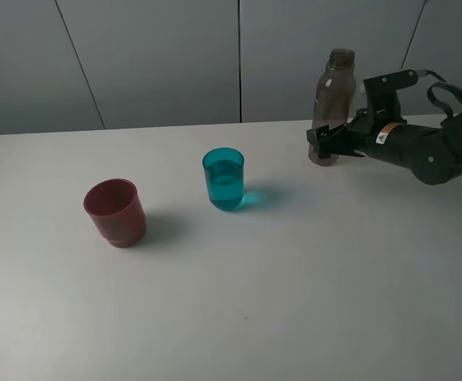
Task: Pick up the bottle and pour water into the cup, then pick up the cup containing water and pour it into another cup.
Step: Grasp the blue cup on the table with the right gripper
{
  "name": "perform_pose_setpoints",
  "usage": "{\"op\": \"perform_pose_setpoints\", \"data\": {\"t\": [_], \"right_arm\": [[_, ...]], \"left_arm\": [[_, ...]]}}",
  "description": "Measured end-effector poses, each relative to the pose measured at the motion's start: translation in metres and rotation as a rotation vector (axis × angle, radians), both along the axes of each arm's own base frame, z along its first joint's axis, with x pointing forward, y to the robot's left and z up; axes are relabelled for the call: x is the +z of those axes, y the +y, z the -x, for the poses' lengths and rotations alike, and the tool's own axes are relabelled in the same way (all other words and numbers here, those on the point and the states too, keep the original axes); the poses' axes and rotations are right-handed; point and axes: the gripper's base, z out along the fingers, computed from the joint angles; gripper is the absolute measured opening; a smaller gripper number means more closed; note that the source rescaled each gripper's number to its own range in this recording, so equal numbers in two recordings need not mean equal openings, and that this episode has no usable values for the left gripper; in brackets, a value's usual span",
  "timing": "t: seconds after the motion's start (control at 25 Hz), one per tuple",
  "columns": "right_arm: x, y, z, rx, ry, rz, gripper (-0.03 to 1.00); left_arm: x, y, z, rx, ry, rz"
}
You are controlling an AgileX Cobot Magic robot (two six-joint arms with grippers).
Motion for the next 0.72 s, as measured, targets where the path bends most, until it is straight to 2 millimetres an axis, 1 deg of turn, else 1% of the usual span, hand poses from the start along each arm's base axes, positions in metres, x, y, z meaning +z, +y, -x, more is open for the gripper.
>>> {"op": "perform_pose_setpoints", "data": {"t": [0.04, 0.16, 0.28, 0.4, 0.48, 0.56, 0.72], "right_arm": [[0.001, -0.001, 0.006, 0.002, 0.009, 0.009, 1.0], [0.014, -0.004, 0.023, 0.005, 0.003, 0.015, 1.0], [0.035, -0.004, 0.043, 0.044, -0.03, 0.015, 1.0], [0.054, -0.005, 0.063, 0.052, -0.039, -0.022, 1.0], [0.062, -0.005, 0.075, 0.061, -0.043, -0.034, 1.0], [0.069, -0.004, 0.085, 0.092, -0.057, -0.034, 1.0], [0.067, 0.008, 0.098, 0.185, -0.037, -0.021, 1.0]], "left_arm": [[0.0, 0.0, 0.0, 0.0, 0.0, 0.0], [0.0, 0.0, 0.0, 0.0, 0.0, 0.0], [0.0, 0.0, 0.0, 0.0, 0.0, 0.0], [0.0, 0.0, 0.0, 0.0, 0.0, 0.0], [0.0, 0.0, 0.0, 0.0, 0.0, 0.0], [0.0, 0.0, 0.0, 0.0, 0.0, 0.0], [0.0, 0.0, 0.0, 0.0, 0.0, 0.0]]}}
